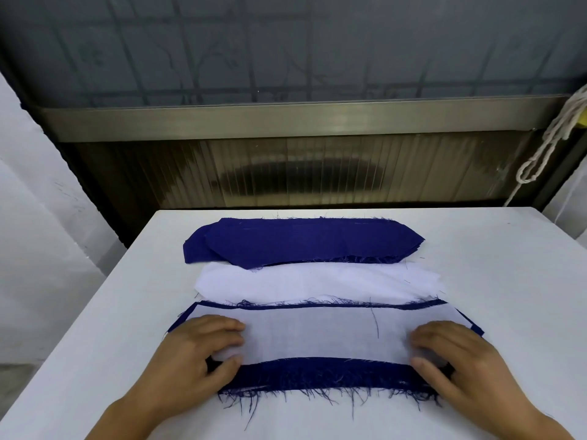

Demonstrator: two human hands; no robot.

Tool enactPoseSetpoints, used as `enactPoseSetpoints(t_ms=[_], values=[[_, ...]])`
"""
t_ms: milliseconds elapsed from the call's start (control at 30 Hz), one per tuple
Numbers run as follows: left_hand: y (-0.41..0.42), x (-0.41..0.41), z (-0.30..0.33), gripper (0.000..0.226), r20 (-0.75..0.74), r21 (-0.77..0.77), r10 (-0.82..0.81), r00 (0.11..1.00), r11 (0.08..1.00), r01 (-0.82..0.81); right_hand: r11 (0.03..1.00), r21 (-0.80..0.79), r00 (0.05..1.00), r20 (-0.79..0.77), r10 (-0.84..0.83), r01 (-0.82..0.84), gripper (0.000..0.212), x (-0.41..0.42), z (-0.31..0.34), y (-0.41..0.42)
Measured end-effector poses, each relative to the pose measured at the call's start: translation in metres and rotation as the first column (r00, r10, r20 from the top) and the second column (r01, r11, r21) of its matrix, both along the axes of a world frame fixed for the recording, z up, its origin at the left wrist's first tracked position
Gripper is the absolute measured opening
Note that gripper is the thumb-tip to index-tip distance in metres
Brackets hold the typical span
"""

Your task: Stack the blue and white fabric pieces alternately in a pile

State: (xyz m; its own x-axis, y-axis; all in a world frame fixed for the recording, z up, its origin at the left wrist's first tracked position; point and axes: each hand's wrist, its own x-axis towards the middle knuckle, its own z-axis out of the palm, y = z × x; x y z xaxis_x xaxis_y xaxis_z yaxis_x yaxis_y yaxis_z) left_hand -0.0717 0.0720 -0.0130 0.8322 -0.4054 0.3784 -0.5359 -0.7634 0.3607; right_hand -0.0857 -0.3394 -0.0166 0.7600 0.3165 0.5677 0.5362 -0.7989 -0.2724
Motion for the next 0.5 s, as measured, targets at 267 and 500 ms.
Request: enactPoseSetpoints(t_ms=[267,500], values=[[-0.068,0.036,0.012,0.027,0.006,0.059,0.098,0.995,0.993,-0.099,0.990,-0.104,0.964,-0.242,-0.113,0.090,0.010,0.045,0.015,0.053],[-0.063,0.039,-0.004,0.025,0.007,0.106,0.244,0.970,0.964,-0.243,0.957,-0.156,0.922,-0.270,-0.278,0.243,0.020,0.047,-0.001,0.041]])
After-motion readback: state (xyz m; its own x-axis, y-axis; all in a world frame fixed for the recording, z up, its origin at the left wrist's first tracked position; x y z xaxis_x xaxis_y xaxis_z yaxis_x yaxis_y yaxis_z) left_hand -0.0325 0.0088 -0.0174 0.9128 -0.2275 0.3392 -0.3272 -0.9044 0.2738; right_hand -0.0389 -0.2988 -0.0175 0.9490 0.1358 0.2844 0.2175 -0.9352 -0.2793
